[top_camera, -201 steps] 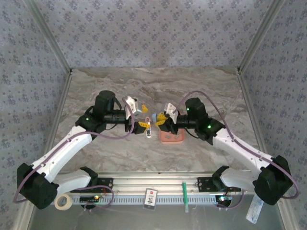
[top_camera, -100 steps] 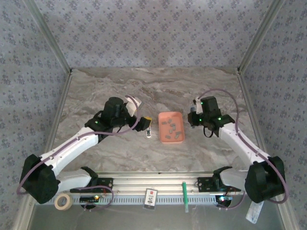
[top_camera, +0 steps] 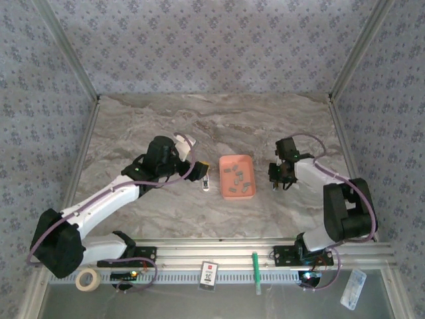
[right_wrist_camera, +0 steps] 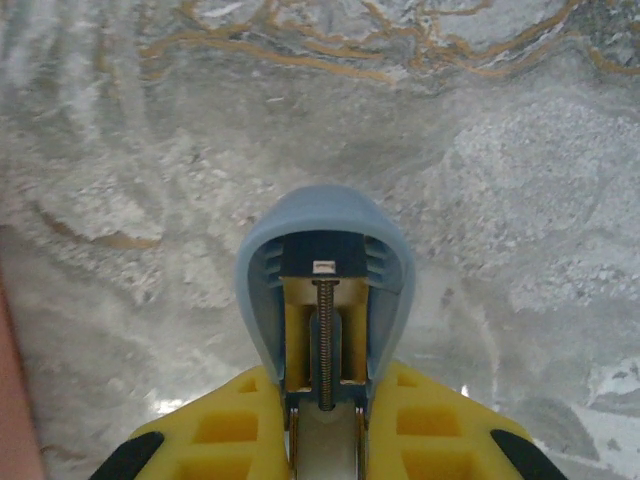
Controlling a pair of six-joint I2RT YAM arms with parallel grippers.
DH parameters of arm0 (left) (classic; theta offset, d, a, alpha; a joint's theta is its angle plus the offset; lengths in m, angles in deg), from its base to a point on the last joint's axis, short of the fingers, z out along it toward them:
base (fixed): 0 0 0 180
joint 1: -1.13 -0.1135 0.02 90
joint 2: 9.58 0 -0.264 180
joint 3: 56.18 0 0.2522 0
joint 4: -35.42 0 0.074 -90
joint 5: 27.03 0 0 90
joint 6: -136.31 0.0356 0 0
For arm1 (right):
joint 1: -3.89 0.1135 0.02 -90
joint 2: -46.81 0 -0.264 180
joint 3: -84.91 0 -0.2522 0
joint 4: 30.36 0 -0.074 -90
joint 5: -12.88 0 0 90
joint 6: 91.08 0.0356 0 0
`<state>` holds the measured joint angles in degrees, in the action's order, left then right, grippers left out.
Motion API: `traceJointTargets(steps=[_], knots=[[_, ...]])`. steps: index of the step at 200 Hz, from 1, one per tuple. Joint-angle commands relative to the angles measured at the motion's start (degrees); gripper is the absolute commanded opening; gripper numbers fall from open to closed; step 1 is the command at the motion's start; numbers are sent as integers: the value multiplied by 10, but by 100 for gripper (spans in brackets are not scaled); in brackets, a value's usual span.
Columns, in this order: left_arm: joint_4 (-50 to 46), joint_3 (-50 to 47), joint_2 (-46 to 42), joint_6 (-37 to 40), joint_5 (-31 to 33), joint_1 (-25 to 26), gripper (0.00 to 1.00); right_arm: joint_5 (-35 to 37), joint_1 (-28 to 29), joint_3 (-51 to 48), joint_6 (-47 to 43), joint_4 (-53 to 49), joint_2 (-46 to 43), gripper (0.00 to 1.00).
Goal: Load the staples into the stapler
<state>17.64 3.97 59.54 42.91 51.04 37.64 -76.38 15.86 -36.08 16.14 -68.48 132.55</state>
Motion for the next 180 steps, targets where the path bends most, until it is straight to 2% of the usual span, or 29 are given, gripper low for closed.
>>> traceJointTargets(steps=[1, 81, 129, 180], knots=[[15, -1, 3, -6, 8, 5, 94, 35, 2, 22, 11, 12, 16, 17], [15, -3, 6, -6, 17, 5, 94, 41, 15, 53, 8, 5, 53, 25], [10, -4, 4, -9, 19, 4, 94, 33, 24, 49, -3, -11, 33, 46], [8, -5, 3, -30, 26, 4, 95, 22, 28, 63, -4, -60, -26, 47]])
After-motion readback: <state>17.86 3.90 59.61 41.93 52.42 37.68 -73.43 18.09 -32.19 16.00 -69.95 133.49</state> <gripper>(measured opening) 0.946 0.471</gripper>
